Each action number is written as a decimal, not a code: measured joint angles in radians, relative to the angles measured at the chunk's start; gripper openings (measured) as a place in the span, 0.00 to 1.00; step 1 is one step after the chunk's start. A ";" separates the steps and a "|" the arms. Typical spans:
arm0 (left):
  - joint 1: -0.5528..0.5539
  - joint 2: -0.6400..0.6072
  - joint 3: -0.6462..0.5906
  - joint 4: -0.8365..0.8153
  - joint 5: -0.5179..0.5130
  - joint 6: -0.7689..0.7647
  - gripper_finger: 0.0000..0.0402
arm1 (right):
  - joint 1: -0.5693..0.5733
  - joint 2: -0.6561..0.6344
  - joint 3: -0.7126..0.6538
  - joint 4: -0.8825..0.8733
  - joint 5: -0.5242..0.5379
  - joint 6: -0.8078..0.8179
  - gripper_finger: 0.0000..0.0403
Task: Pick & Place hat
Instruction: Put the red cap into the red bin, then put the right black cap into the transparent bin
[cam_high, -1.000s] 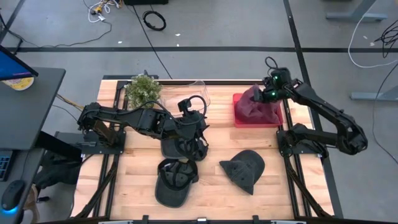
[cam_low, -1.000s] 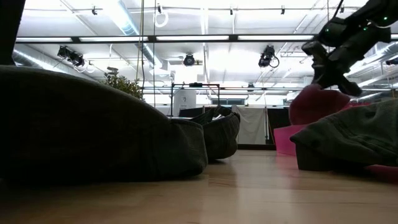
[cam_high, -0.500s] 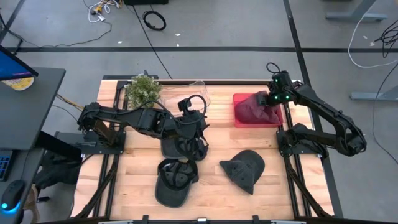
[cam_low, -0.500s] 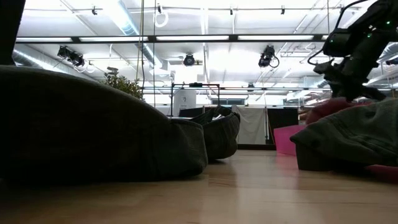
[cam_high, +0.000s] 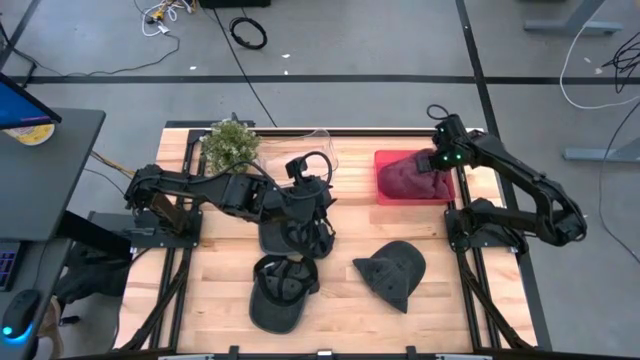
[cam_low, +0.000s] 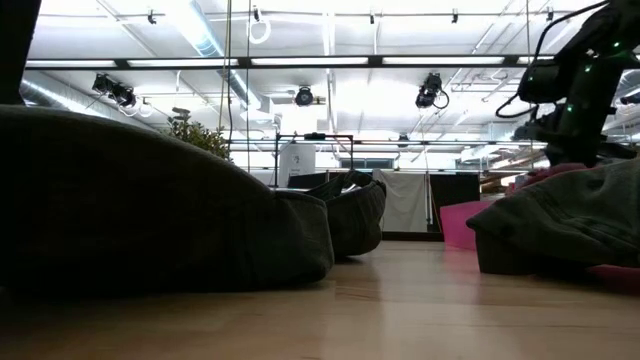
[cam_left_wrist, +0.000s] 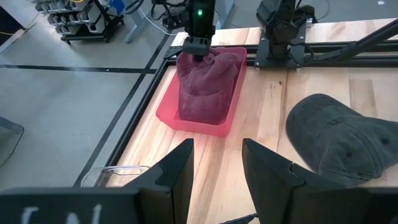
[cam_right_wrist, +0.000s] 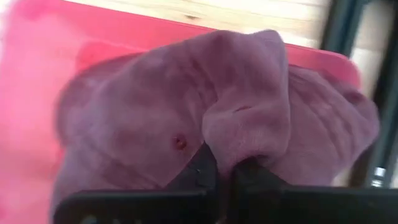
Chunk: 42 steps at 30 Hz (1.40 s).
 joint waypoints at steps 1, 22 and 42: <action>0.000 0.000 0.000 0.000 0.000 0.000 0.35 | 0.000 0.006 0.000 0.002 0.009 0.000 0.03; 0.008 0.000 0.000 -0.082 0.017 0.061 0.35 | 0.000 -0.037 0.445 -0.363 -0.150 -0.060 0.84; 0.067 0.000 0.000 -0.461 0.370 -0.140 0.35 | 0.382 -0.493 0.274 -0.037 -0.514 0.391 0.06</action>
